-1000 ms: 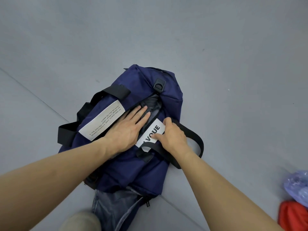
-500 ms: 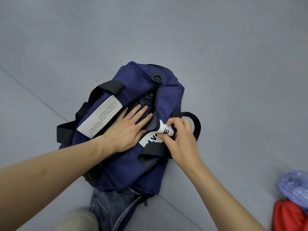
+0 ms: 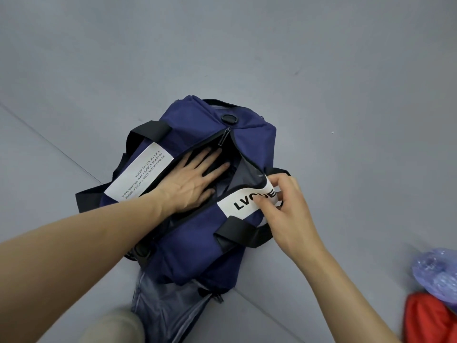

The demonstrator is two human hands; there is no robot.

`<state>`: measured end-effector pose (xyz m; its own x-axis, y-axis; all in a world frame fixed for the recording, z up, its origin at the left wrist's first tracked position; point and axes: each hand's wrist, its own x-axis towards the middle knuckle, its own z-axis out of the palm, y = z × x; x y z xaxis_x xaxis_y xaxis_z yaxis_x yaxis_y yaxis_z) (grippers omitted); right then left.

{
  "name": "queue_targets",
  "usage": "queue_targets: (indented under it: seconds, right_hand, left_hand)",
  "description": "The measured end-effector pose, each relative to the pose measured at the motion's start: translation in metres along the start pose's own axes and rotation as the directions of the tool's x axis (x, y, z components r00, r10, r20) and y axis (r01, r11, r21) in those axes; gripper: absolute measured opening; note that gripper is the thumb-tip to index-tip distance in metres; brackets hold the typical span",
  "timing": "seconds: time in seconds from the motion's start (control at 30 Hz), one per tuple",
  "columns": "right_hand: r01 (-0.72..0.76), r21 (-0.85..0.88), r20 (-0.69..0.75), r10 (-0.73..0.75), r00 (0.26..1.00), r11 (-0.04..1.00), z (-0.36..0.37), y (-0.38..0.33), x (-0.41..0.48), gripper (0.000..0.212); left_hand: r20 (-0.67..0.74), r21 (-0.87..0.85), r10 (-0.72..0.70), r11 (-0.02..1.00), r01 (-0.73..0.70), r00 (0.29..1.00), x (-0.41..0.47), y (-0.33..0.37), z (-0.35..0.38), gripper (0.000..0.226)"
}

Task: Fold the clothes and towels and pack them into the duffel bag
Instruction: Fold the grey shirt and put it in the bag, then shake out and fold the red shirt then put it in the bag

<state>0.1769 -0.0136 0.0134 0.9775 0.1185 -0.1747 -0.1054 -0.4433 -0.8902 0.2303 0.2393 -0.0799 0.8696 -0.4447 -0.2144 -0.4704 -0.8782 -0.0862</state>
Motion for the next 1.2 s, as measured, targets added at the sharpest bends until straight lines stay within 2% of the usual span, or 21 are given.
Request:
queue_targets:
  seconds: [0.2, 0.3, 0.33, 0.4, 0.47, 0.53, 0.6, 0.7, 0.77, 0.83, 0.9, 1.03, 1.1, 1.2]
  right_hand:
    - [0.029, -0.112, 0.022, -0.027, 0.999, 0.993, 0.012, 0.011, -0.006, 0.023]
    - [0.001, -0.117, -0.007, -0.002, 1.000, 0.993, 0.014, 0.023, -0.017, 0.035]
    - [-0.004, -0.128, -0.013, 0.002, 1.000, 0.992, 0.014, 0.027, -0.023, 0.043]
    - [0.004, -0.157, -0.019, -0.007, 1.000, 0.988, 0.014, 0.033, -0.039, 0.057]
    - [0.006, -0.163, -0.003, -0.006, 1.000, 0.987, 0.009, 0.036, -0.065, 0.062]
    - [0.012, -0.215, 0.036, -0.004, 0.999, 0.977, -0.007, 0.040, -0.098, 0.060]
    - [0.043, -0.339, 0.108, -0.006, 0.994, 0.940, -0.036, 0.048, -0.141, 0.058]
    - [0.093, -0.545, 0.214, 0.032, 0.976, 0.833, -0.092, 0.068, -0.220, 0.060]
    - [0.029, -0.571, 0.203, 0.107, 0.973, 0.820, -0.134, 0.084, -0.269, 0.061]
    - [-0.066, -0.601, 0.125, 0.175, 0.977, 0.797, -0.172, 0.102, -0.307, 0.061]
    - [-0.148, -0.647, 0.019, 0.210, 0.978, 0.748, -0.202, 0.125, -0.334, 0.060]
    - [-0.373, -0.588, -0.240, 0.286, 0.928, 0.718, -0.225, 0.178, -0.362, 0.057]
    - [-0.444, -0.537, -0.314, 0.318, 0.894, 0.717, -0.220, 0.204, -0.369, 0.060]
    - [-0.449, -0.612, -0.282, 0.351, 0.893, 0.651, -0.195, 0.235, -0.383, 0.080]
  left_hand:
    - [0.119, -0.087, -0.043, 0.995, 0.053, 0.992, 0.000, 0.004, -0.008, 0.079]
    - [-0.015, -0.167, 0.003, 0.986, -0.005, 1.000, -0.015, 0.016, -0.021, 0.066]
    - [-0.052, -0.255, 0.001, 0.967, -0.015, 0.999, -0.025, 0.021, -0.028, 0.063]
    - [-0.091, -0.482, -0.077, 0.876, 0.024, 0.993, -0.046, 0.032, -0.043, 0.059]
    - [-0.109, -0.616, -0.169, 0.785, 0.067, 0.980, -0.066, 0.045, -0.059, 0.058]
    - [-0.160, -0.656, -0.214, 0.753, 0.058, 0.964, -0.082, 0.059, -0.073, 0.060]
    - [-0.233, -0.657, -0.217, 0.754, 0.011, 0.948, -0.100, 0.080, -0.085, 0.064]
    - [-0.355, -0.589, -0.134, 0.801, -0.110, 0.925, -0.121, 0.126, -0.107, 0.064]
    - [-0.370, -0.566, -0.037, 0.801, -0.193, 0.928, -0.122, 0.163, -0.123, 0.065]
    - [-0.301, -0.538, 0.115, 0.799, -0.268, 0.947, -0.111, 0.204, -0.140, 0.071]
    - [-0.205, -0.483, 0.285, 0.803, -0.350, 0.936, -0.095, 0.251, -0.149, 0.074]
    - [-0.081, -0.382, 0.532, 0.764, -0.519, 0.843, -0.063, 0.346, -0.144, 0.074]
    - [-0.059, -0.336, 0.576, 0.757, -0.560, 0.815, -0.049, 0.387, -0.132, 0.073]
    - [-0.038, -0.374, 0.532, 0.778, -0.505, 0.846, -0.040, 0.445, -0.103, 0.067]
